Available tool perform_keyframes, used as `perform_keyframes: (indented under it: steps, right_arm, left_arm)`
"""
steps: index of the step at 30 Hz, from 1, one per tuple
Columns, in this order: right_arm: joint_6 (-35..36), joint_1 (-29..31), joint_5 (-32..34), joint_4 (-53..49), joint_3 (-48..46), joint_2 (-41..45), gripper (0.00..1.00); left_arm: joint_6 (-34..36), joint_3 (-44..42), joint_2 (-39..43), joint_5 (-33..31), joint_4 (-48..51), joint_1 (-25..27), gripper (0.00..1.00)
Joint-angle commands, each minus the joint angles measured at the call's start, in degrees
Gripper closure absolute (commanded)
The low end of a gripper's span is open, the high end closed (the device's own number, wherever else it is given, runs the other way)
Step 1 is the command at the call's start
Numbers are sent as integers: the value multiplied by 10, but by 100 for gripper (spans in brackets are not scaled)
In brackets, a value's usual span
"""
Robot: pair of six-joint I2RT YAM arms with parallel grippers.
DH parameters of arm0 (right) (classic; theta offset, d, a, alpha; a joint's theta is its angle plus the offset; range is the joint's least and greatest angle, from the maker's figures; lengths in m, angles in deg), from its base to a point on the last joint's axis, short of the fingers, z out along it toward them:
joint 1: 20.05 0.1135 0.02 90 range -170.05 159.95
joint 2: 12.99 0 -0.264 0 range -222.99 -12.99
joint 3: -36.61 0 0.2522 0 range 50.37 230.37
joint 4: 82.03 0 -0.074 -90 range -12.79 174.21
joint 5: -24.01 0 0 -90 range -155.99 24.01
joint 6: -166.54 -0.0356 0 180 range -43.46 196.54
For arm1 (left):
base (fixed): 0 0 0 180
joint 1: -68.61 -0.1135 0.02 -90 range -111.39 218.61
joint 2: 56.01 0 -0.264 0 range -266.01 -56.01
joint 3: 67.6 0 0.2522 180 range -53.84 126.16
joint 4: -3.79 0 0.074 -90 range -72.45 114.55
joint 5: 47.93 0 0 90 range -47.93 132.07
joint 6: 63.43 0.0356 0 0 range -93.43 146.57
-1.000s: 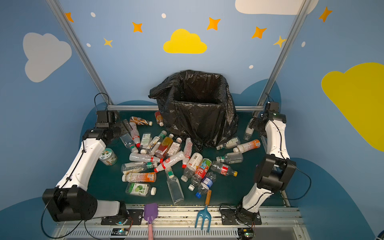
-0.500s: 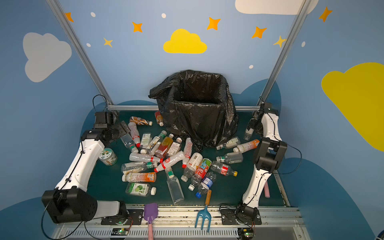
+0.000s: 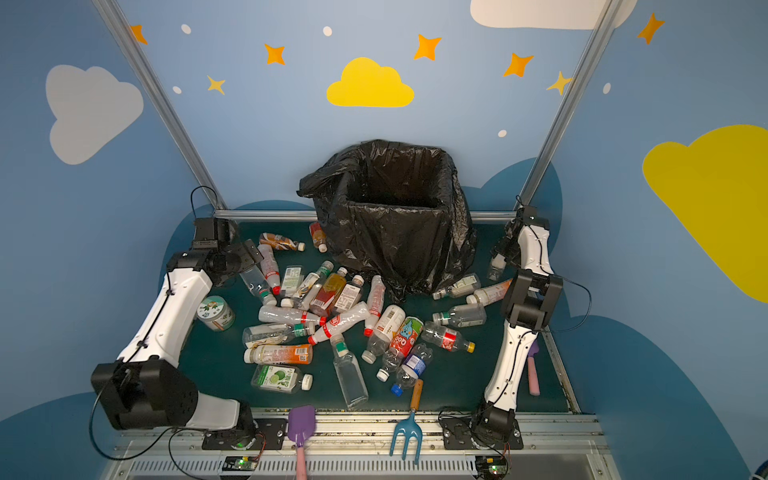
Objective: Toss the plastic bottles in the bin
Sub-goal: 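Grasp the clear square bottle beside the bin with the right gripper while the left rises, then lift the clear square bottle with the right gripper over the bin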
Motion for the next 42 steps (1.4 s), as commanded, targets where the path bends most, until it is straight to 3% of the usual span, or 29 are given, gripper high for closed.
perform_keyframes:
  steps: [1,7,17,23,25,34,38,42]
  right_arm:
    - [-17,-4,-15,-6,32,-21,18]
    - [-32,-5,-22,10,68,-58,20]
    - [-59,-8,-70,37,98,-100,32]
    - [-67,-10,-96,51,103,-97,57]
    - [-66,-11,-100,62,93,-80,63]
    - [-79,-18,-98,163,-41,84,64]
    - [-149,-30,-181,274,-172,163,70]
    - [-140,2,-154,335,-234,239,69]
  left_arm:
    - [1,16,-4,3,23,-3,0]
    - [-5,15,-6,2,25,-3,1]
    - [-12,12,-6,-8,22,-3,1]
    - [-16,12,-9,-9,21,-3,1]
    - [-17,12,-9,-8,19,-3,1]
    - [-8,12,-25,24,8,-2,2]
    - [-1,15,-32,59,-7,-2,2]
    - [1,25,-35,73,-17,-2,2]
